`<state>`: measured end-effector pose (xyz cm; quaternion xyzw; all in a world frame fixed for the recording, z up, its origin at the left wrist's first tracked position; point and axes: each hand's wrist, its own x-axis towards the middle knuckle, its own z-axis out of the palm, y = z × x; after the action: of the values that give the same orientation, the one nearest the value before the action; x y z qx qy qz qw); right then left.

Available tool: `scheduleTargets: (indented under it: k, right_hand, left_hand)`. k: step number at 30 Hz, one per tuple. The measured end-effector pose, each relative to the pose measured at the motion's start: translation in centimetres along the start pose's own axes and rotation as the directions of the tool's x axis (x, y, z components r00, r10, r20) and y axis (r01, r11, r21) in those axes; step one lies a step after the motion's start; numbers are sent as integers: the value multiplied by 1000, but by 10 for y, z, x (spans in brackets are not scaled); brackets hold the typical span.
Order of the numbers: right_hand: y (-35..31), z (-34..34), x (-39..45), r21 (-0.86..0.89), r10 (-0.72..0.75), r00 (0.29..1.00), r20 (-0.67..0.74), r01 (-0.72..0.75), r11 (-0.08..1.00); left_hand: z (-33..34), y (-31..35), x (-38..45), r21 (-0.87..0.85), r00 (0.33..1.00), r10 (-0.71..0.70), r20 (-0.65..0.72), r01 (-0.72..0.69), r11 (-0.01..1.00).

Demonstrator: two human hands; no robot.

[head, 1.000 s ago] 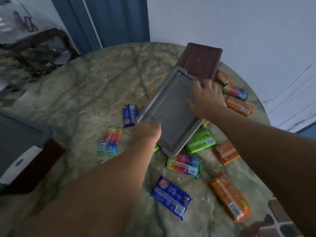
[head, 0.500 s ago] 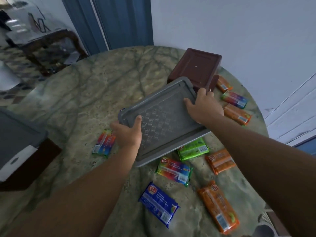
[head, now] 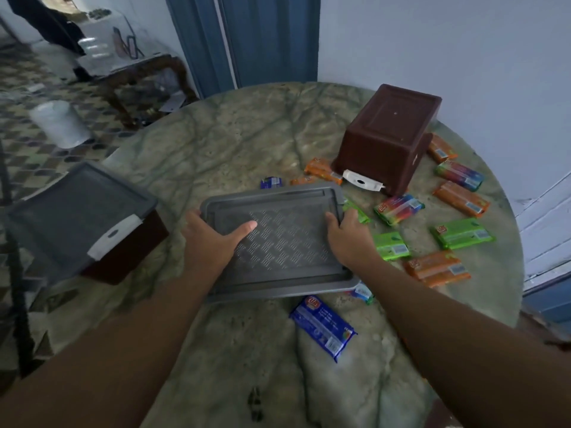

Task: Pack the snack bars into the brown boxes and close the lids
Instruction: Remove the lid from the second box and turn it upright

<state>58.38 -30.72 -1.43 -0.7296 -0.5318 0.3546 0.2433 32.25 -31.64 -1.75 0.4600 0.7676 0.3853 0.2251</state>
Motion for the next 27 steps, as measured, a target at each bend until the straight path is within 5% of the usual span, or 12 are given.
scheduleTargets:
  k: [10,20,27]
  right_hand:
    - [-15,92,-87,2,58,998,-14,-58,998]
    - [-11,156,-153,-381,107,994,-6,-101,919]
    - [-3,163,-148,-554,147,985,92,-73,830]
  left_hand:
    - [-81,-84,-13,73,999,20,42,-23,997]
    - [-132,-154,-26,224,975,-14,224,-37,974]
    - [-132,-158,-18,599,939,-106,327,-119,792]
